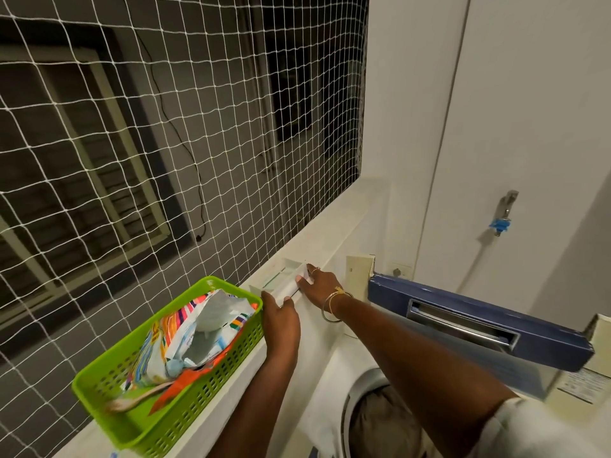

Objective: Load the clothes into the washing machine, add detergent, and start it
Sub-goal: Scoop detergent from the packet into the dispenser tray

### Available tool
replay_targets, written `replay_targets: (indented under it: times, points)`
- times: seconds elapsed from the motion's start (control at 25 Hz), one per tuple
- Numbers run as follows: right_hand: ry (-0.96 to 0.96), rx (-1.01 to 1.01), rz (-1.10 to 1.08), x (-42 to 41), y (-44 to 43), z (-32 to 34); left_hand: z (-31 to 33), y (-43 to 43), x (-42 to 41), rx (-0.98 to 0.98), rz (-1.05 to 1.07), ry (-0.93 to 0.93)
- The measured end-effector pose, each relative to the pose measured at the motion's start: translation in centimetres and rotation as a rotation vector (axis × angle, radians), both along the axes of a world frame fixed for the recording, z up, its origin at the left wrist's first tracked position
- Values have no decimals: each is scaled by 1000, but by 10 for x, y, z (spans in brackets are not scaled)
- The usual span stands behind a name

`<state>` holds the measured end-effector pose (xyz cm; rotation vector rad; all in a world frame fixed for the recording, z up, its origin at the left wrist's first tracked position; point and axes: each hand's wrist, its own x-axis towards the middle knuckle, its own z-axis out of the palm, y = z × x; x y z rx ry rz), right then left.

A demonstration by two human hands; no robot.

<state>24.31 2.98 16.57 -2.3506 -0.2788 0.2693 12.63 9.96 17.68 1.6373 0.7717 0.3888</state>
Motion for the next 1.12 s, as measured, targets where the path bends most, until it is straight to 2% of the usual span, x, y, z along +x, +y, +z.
replay_targets:
  times: [0.32, 0.56, 0.72, 0.92, 1.12]
  points:
    - [-58, 192, -86, -21, -26, -2, -4, -32, -23, 281, -61, -156]
    - [-62, 268, -132, -39, -61, -8, -9, -45, -18, 347, -70, -108]
    - [-72, 335, -166, -53, -78, -14, -14, -66, -25, 455, -97, -167]
    - [-68, 425, -233, -84, -102, -33, -44, -94, -35, 438, -252, -33]
    - [-17, 396, -358, -121, -137, -65, -74, -116, -50, 340, -442, 58]
